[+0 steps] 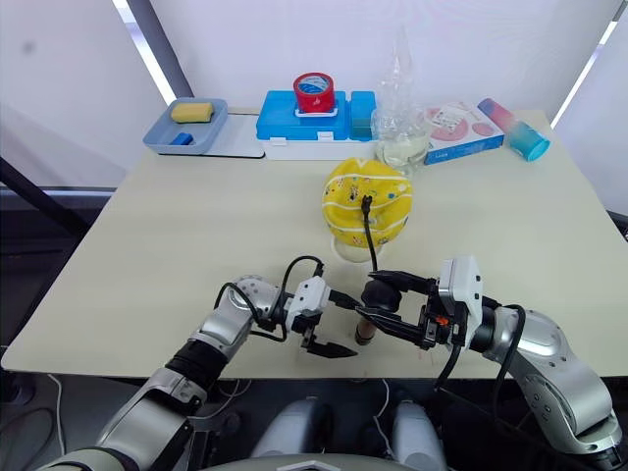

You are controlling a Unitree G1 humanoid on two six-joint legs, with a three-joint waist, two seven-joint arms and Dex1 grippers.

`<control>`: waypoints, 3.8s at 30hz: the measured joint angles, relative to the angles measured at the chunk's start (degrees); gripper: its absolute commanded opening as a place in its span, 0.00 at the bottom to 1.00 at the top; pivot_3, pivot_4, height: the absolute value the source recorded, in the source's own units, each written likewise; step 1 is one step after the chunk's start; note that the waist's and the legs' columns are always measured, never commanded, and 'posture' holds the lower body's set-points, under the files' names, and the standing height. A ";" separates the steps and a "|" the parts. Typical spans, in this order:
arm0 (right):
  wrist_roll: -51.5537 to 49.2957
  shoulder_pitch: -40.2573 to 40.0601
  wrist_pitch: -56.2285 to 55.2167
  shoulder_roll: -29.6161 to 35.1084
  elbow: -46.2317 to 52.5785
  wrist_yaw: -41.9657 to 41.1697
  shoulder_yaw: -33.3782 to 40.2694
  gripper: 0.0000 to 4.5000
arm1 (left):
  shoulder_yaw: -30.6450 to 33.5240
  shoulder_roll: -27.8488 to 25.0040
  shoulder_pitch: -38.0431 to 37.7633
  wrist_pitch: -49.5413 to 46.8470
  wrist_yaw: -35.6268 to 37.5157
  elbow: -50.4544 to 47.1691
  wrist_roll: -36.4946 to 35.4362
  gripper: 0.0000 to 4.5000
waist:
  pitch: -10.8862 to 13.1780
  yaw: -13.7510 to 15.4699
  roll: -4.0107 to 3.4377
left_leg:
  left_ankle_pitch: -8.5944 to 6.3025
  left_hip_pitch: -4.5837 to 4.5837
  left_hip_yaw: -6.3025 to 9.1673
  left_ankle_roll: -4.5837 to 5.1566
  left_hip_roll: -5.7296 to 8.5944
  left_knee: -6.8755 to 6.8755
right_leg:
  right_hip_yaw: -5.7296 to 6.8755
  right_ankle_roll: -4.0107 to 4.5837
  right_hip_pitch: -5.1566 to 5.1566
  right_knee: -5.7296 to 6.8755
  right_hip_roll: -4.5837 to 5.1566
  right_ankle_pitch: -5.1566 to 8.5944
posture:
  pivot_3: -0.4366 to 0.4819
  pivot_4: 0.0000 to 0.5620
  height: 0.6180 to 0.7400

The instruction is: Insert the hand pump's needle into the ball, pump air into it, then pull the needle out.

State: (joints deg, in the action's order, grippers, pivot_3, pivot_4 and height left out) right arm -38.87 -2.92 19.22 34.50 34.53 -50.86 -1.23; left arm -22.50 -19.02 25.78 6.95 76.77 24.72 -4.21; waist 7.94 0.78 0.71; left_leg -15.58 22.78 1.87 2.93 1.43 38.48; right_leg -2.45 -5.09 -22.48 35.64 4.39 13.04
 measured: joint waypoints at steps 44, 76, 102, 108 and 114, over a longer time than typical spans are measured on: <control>-0.01 0.56 1.67 1.59 0.51 -0.22 -0.33 0.45 | -2.38 5.11 2.20 7.70 0.58 10.64 2.85 0.25 | 0.00 -0.01 0.01 | 0.00 0.01 0.02 0.00 0.01 0.03 | 0.02 0.00 0.01 0.01 0.03 0.00 | 0.48 0.27 0.97; -12.26 -5.73 6.88 9.88 3.98 -0.72 19.60 0.45 | -2.78 19.04 12.02 14.80 -4.57 29.62 8.88 0.25 | 0.07 0.11 0.11 | 0.00 0.08 0.04 0.01 0.04 0.09 | 0.03 -0.02 0.05 0.03 0.02 -0.01 | 0.48 0.27 0.97; -35.22 -4.05 16.98 18.76 4.56 4.92 38.08 0.45 | -2.83 21.82 12.45 15.20 -9.44 33.34 12.11 0.25 | 0.14 0.19 0.24 | -0.01 0.11 0.05 0.02 0.02 0.08 | 0.03 -0.02 0.05 0.02 0.10 -0.01 | 0.48 0.27 0.97; -39.26 -2.50 19.12 20.45 2.91 6.97 39.17 0.45 | -2.81 21.92 12.50 15.53 -9.46 33.53 12.41 0.25 | 0.14 0.23 0.24 | -0.01 0.12 0.05 0.02 0.02 0.08 | 0.03 -0.02 0.05 0.02 0.12 -0.01 | 0.48 0.27 0.97; -39.66 -3.72 20.64 20.76 2.73 7.31 41.08 0.45 | -2.79 22.24 12.60 16.02 -9.61 34.30 12.54 0.25 | 0.13 0.30 0.26 | -0.02 0.13 0.06 0.03 0.01 0.07 | 0.04 -0.02 0.05 0.01 0.13 -0.01 | 0.48 0.27 0.97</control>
State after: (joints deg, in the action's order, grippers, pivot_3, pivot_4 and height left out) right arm -78.53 -6.64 39.87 55.26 37.26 -43.54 39.85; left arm -25.29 3.23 38.38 22.97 67.16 59.02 8.34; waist 8.07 1.09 0.98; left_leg -15.60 22.91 1.92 2.96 1.45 38.55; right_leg -2.41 -5.11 -22.43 35.64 4.53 13.03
